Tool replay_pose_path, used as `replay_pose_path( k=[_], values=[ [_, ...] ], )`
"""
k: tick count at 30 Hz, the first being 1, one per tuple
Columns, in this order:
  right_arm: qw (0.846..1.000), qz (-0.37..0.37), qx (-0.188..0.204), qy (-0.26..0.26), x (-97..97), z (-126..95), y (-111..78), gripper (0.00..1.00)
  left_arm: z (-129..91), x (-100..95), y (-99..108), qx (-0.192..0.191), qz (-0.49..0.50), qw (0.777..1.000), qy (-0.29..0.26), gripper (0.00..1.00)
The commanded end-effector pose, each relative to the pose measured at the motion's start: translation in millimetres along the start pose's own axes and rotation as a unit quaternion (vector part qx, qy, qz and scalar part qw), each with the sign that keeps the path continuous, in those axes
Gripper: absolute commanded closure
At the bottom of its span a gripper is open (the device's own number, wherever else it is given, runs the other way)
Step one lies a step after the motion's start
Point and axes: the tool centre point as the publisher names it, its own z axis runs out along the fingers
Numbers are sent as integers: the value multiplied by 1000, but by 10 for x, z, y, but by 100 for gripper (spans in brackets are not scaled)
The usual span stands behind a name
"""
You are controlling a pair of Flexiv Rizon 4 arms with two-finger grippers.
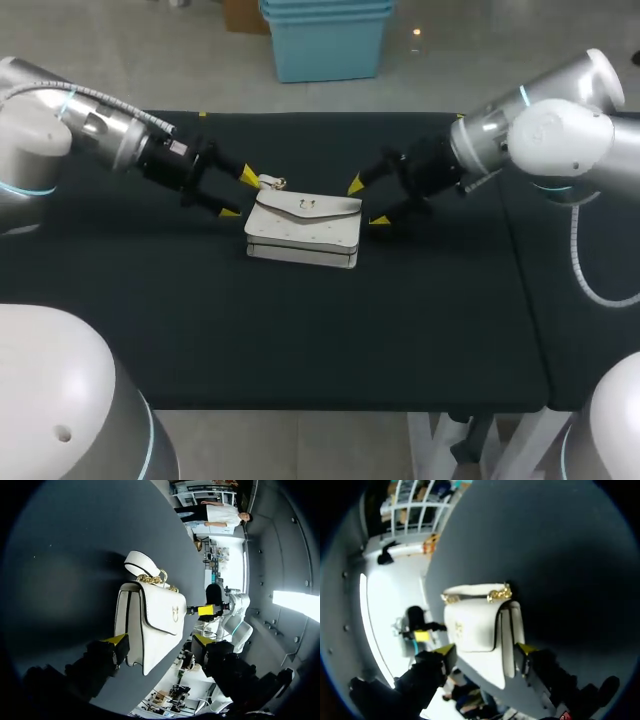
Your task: Pick up the bag, open it, inspect its contents, close it, and place it on the opposite side
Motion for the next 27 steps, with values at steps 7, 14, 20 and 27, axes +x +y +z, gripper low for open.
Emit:
replay_pose_path(
  k=[7,14,20,27],
  values=[
    [996,-1,89,3,23,125,56,36,172,-80,-111,-31,-10,999,27,37],
    [995,2,95,19,-48,197,33,41,306,-141,-112,-29,-10,999,25,53],
    [995,3,98,33,-82,232,33,44,373,-178,-141,-15,0,1000,23,67],
    [994,7,97,43,-127,290,27,86,393,-213,-142,-11,5,1000,24,100]
  ],
)
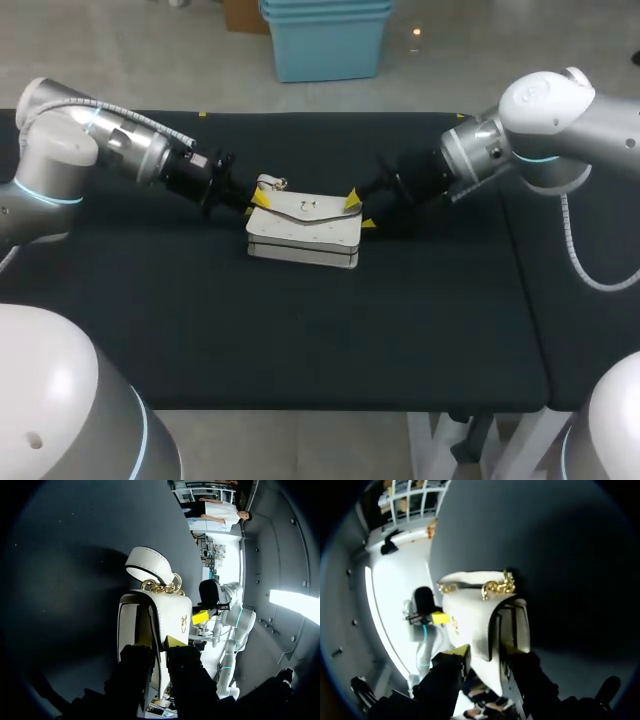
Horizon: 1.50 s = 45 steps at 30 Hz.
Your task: Pick up the bag, open it, inspect its contents, close it, and place it on the opposite side
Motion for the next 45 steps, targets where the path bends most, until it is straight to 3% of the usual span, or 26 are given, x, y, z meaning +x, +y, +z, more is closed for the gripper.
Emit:
replay_pose_path(
  k=[1,2,11,12,13,14,15,16,17,19,20,30,31,32,33,35,37,41,44,45],
  values=[
    [1000,8,6,3,-54,45,67,91,27,-38,15,4,5,1000,2,100],
    [1000,9,6,6,-63,51,76,100,32,-42,19,5,6,1000,1,100],
    [999,17,-10,31,-120,67,113,100,14,-87,37,13,11,1000,0,100],
    [999,18,-15,34,-120,61,113,100,9,-85,39,15,11,1000,0,70],
    [999,18,-24,33,-118,55,114,73,7,-84,39,16,13,1000,0,55],
    [999,18,-28,34,-116,48,116,59,5,-83,38,20,15,1000,-1,55],
    [999,18,-30,38,-114,42,117,59,5,-83,38,21,15,1000,-1,65],
    [998,18,-38,37,-113,36,117,61,5,-83,36,26,16,1000,-1,87],
    [998,17,-43,37,-108,34,113,71,6,-85,31,28,17,999,-1,100],
    [998,14,-47,43,-102,20,111,97,7,-90,21,33,16,999,-3,100],
    [998,13,-48,43,-100,14,111,100,8,-93,17,35,16,999,-3,100],
    [997,2,-57,50,-78,13,84,100,-16,-91,15,42,20,999,-1,100],
    [997,1,-60,43,-71,6,78,55,-31,-76,29,42,21,999,-1,86],
    [997,2,-66,39,-60,-7,70,0,-48,-57,47,43,24,999,-1,57],
    [997,1,-71,33,-47,-26,57,0,-65,-38,65,45,25,999,-1,48],
    [997,-1,-79,26,-28,-84,41,0,-106,3,106,47,29,998,0,13],
    [996,2,-88,14,-10,-140,23,0,-144,37,153,48,31,998,2,5],
    [994,7,-110,-27,9,-288,2,0,-222,97,246,51,34,998,11,19],
    [990,8,-128,-61,8,-387,-14,0,-228,139,289,47,30,998,9,40],
    [990,7,-128,-66,3,-420,-22,0,-217,150,302,46,28,999,3,52]
  ],
)
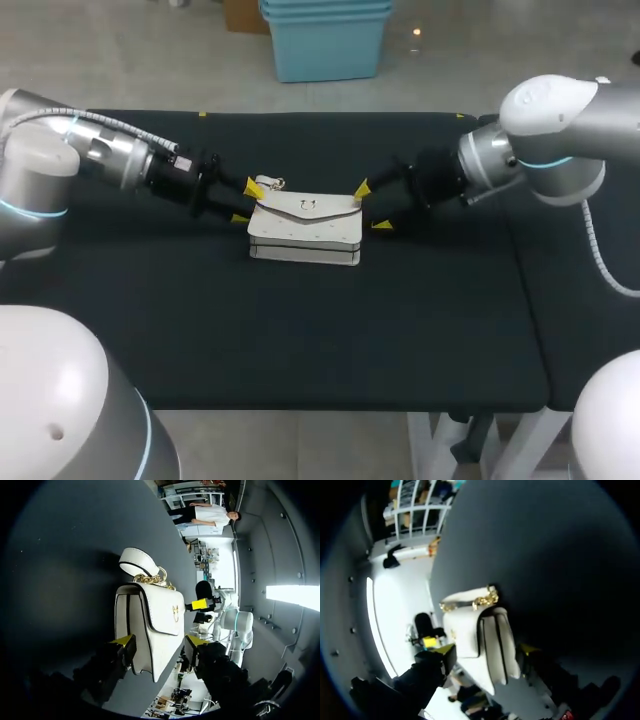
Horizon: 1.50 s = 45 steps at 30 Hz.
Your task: Pick up the bag, open it, inspect its contents, close it, and place it on the opposite side
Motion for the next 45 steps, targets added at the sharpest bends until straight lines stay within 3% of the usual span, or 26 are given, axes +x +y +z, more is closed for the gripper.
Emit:
replay_pose_path(
  k=[1,6,13,16,18,24,40,45],
  values=[
    [997,1,-40,-64,61,-184,-118,0,3,66,113,1,-8,1000,-15,56],
    [992,6,-68,-104,11,-348,-87,0,104,50,148,-8,-28,999,-40,65],
    [987,11,-78,-137,-27,-493,-26,0,173,-6,143,-9,-45,997,-61,67],
    [986,12,-79,-146,-35,-539,-7,0,184,-32,134,-6,-52,996,-67,80],
    [985,15,-85,-151,-45,-572,14,0,192,-47,129,-6,-56,996,-71,100],
    [981,18,-72,-181,-96,-670,67,0,188,-70,130,-4,-55,995,-83,100],
    [981,18,-72,-181,-96,-670,67,0,158,-103,88,-7,-61,993,-103,100],
    [961,-5,-114,-252,-181,-876,301,0,-132,-184,-113,-15,-29,994,-105,100]
  ],
)
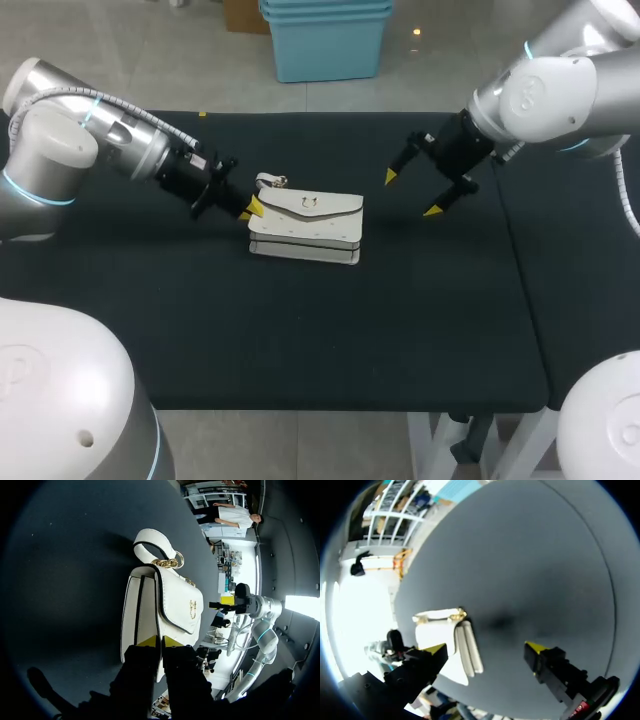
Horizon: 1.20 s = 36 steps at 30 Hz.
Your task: Pick up the bag, open it, inspect its contents, close it, and place it on the opposite side
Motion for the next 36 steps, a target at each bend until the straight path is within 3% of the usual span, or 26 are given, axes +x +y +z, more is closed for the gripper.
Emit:
replay_pose_path(
  k=[1,9,15,25,36],
  values=[
    [998,-17,-31,-58,-60,-129,184,0,-266,-131,-198,-13,19,1000,-13,100],
    [988,-38,-65,-134,-323,-477,657,0,-825,-361,-570,-2,51,998,-31,100],
    [980,-50,-80,-173,-471,-615,887,0,-1211,-637,-894,17,54,997,-57,100],
    [971,-60,-88,-216,-678,-791,1156,0,-1801,-1056,-1283,10,73,993,-97,100],
    [957,-42,-105,-267,-809,-1067,1281,0,-2332,-1363,-1607,-9,83,985,-149,100]
  ],
)
